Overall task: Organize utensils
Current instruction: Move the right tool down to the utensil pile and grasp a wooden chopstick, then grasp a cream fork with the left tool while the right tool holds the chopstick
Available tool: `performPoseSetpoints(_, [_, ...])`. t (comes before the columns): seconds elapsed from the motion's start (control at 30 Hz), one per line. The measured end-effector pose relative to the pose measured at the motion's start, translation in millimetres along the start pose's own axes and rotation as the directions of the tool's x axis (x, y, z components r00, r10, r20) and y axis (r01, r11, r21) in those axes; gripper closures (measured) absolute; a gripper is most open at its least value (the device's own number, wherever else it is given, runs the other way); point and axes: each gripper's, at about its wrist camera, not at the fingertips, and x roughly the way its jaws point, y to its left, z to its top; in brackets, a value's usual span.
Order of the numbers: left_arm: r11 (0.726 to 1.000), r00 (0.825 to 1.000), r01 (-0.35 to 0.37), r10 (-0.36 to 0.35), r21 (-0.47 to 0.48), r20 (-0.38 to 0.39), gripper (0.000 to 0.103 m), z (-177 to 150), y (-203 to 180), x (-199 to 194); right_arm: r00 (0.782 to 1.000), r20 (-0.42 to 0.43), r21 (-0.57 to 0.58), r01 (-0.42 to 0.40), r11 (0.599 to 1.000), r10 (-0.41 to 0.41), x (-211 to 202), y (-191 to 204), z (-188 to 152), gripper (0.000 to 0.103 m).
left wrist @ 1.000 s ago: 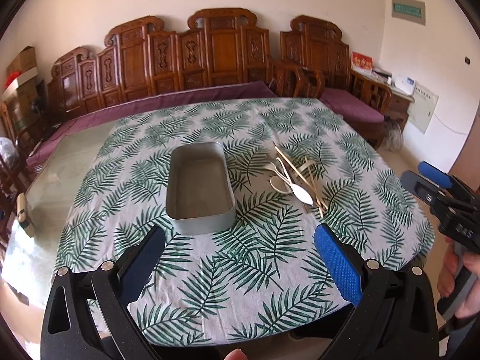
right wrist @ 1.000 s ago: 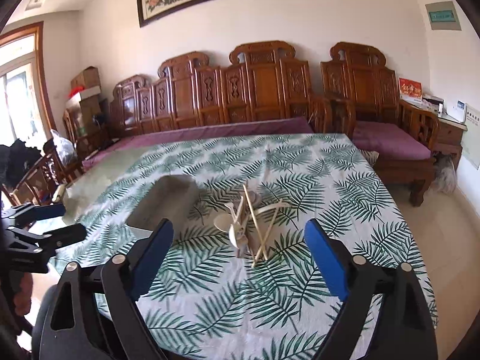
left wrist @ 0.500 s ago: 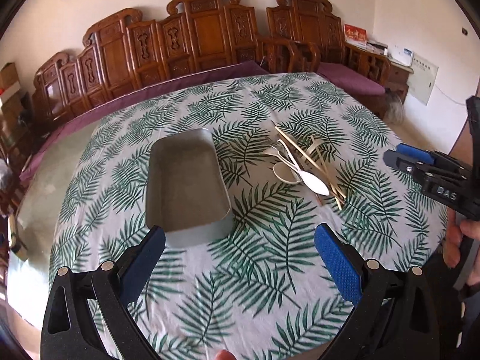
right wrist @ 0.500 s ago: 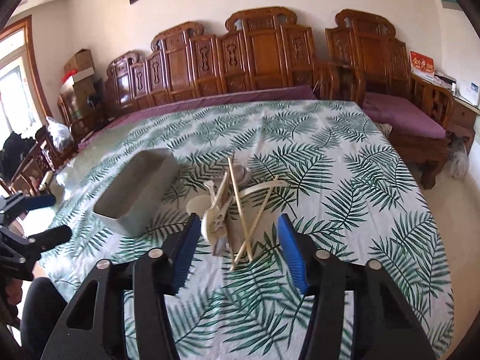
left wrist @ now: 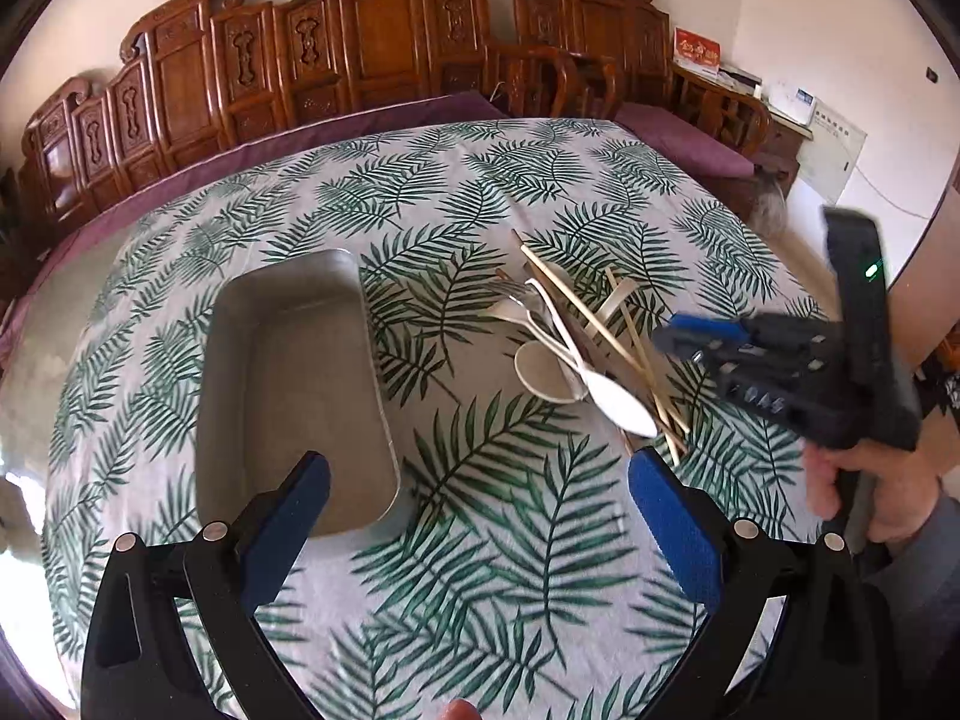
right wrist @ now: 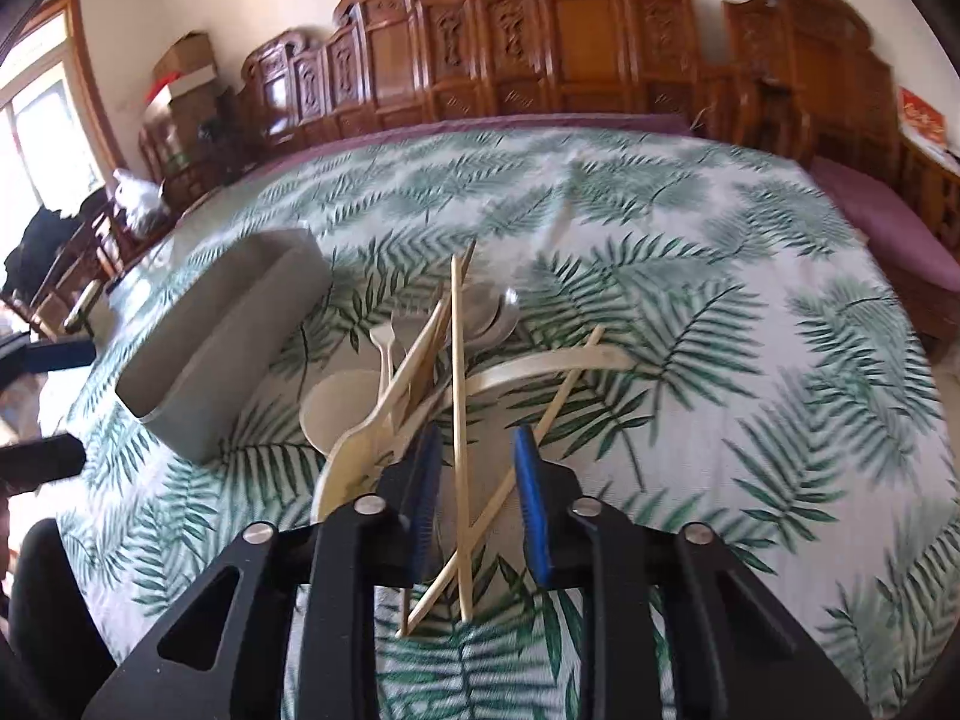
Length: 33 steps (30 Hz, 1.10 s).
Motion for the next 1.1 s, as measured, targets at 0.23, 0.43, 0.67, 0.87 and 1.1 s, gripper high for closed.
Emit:
performPoseSetpoints(0.23, [0.999,1.0,0.027,-0.028,-0.03,-0.012,0.007,6.3,-3.8,23.9,0.995,-0.043,0.034,-0.083,0.996,0.085,19.0,-4.4,-2.0,0.086])
performPoseSetpoints(0.43, [0.998,0.998,0.053,-0.054,-0.044,-0.02,0.012,9.5,-12.9,35.8,0.991,-0.093,0.018,-0.091,0.996,0.092,30.5,-2.6,-1.4,0.087])
performPoseSetpoints(0.67, [0.995,0.995,0.087,-0.09,-0.055,-0.044,0.028,14.1,-27.5,50.3,0.988,-0.132,0.005,-0.076,0.997,0.075,36.6,-4.1,-1.5,0.097])
performPoseSetpoints(0.87, [0.989,0.989,0.118,-0.125,-0.09,-0.076,0.04,18.0,-38.9,65.9,0.994,-0.045,0.036,-0.094,0.995,0.096,4.8,-16.8,6.6,0.097])
performPoseSetpoints(1.1, [0.987,0.983,0.113,-0.128,-0.118,-0.129,0.064,28.4,-55.3,91.0,0.998,-0.025,0.089,-0.052,0.995,0.054,-6.7,-35.8,9.5,0.097])
